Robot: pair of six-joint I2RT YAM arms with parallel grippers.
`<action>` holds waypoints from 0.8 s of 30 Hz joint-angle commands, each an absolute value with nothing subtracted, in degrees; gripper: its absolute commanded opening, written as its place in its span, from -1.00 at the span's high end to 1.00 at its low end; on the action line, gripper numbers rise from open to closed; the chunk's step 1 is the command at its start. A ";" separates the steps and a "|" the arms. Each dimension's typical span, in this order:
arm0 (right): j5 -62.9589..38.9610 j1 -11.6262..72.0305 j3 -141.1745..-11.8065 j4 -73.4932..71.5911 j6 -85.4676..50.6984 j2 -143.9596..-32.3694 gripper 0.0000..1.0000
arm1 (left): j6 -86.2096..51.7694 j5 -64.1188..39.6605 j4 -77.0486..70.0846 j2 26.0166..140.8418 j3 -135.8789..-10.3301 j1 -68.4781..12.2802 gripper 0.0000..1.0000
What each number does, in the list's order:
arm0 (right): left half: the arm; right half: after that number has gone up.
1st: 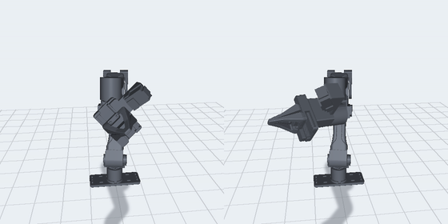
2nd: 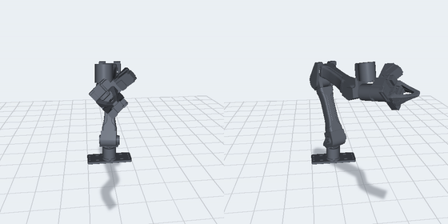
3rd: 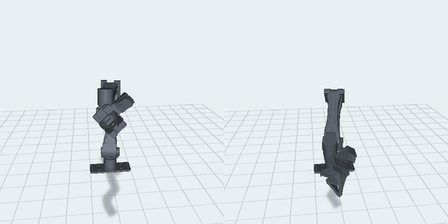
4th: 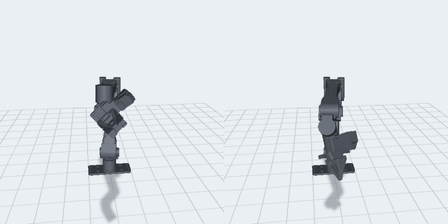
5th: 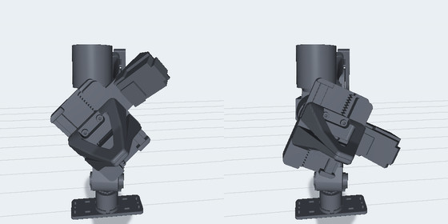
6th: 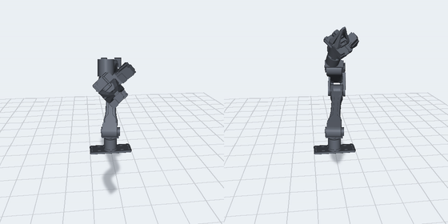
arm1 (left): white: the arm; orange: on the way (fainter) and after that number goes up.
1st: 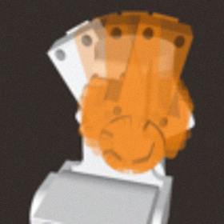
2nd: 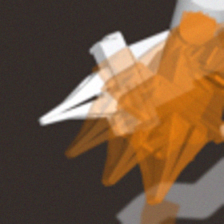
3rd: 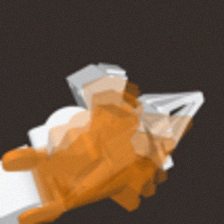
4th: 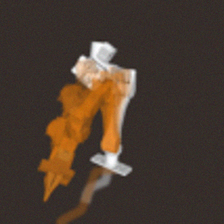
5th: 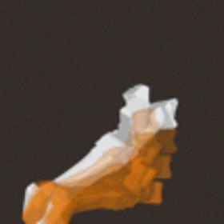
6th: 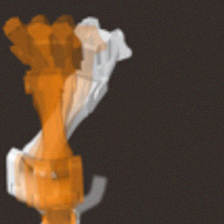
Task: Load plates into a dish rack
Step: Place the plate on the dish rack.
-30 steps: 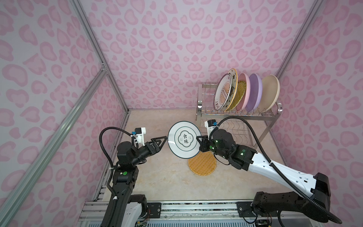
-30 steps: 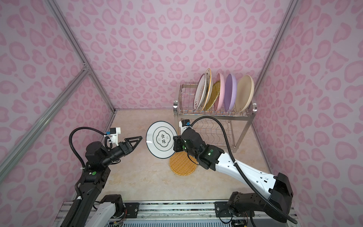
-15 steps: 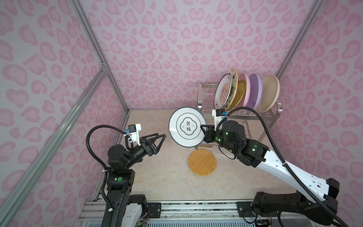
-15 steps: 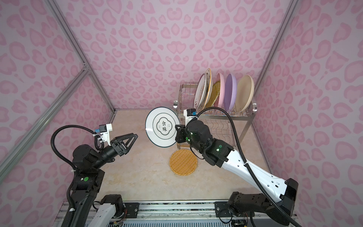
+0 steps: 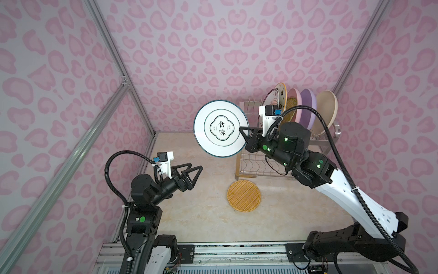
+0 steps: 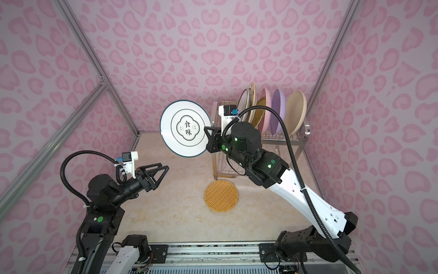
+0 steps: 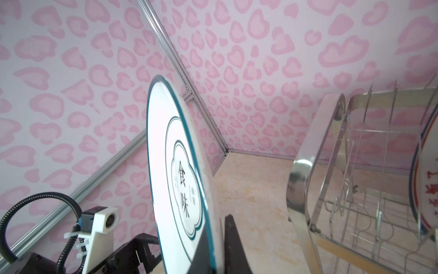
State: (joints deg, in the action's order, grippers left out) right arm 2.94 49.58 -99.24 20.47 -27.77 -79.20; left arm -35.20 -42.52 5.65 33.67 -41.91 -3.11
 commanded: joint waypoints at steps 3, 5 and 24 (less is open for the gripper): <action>-1.46 46.36 -110.90 23.77 -27.30 -84.43 1.00 | -27.89 -36.79 18.51 30.97 -42.11 -4.03 -0.94; 0.38 45.71 -115.77 27.03 -26.45 -86.46 1.00 | -25.49 -33.72 20.86 29.34 -41.38 -5.00 -0.94; 53.91 46.33 -117.73 24.50 -6.79 -86.83 1.00 | -21.80 -28.21 22.26 27.64 -40.96 -11.24 -0.94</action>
